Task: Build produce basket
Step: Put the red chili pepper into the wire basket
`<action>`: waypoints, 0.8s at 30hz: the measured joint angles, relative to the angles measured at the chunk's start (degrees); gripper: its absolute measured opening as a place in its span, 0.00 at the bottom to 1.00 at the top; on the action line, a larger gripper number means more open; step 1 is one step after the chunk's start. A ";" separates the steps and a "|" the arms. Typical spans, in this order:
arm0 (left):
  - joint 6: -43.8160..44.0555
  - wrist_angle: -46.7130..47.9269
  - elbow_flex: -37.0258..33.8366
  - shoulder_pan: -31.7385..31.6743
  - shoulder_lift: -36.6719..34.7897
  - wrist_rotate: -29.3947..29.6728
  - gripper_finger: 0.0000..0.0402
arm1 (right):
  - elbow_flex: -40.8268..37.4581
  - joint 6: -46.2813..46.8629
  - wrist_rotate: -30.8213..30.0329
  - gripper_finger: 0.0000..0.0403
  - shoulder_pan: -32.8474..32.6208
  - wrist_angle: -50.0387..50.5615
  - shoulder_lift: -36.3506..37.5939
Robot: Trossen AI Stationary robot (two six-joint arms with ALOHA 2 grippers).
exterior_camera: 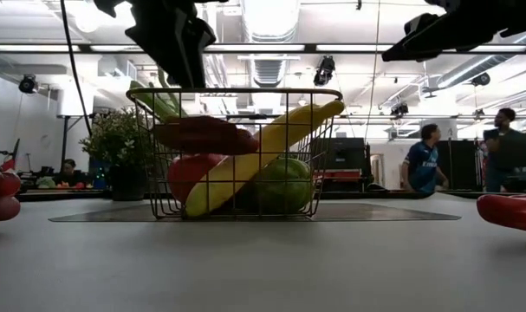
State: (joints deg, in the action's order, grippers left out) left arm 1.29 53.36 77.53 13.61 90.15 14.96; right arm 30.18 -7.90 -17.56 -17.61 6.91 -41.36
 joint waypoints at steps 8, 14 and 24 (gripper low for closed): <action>-0.10 -0.35 3.14 0.00 -0.09 -0.65 0.46 | -0.23 0.00 0.00 0.59 0.00 -0.19 0.00; 0.00 -3.86 4.22 0.17 -0.09 -3.50 0.46 | -0.23 1.29 -0.46 0.59 0.00 -0.41 0.00; -3.21 -12.87 3.52 2.76 -0.09 -3.88 0.46 | -0.23 13.47 -0.44 0.59 0.00 0.12 -0.03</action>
State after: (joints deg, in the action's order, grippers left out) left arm -1.92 40.49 81.04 16.36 90.06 11.08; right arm 29.95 5.57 -18.00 -17.61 7.03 -41.39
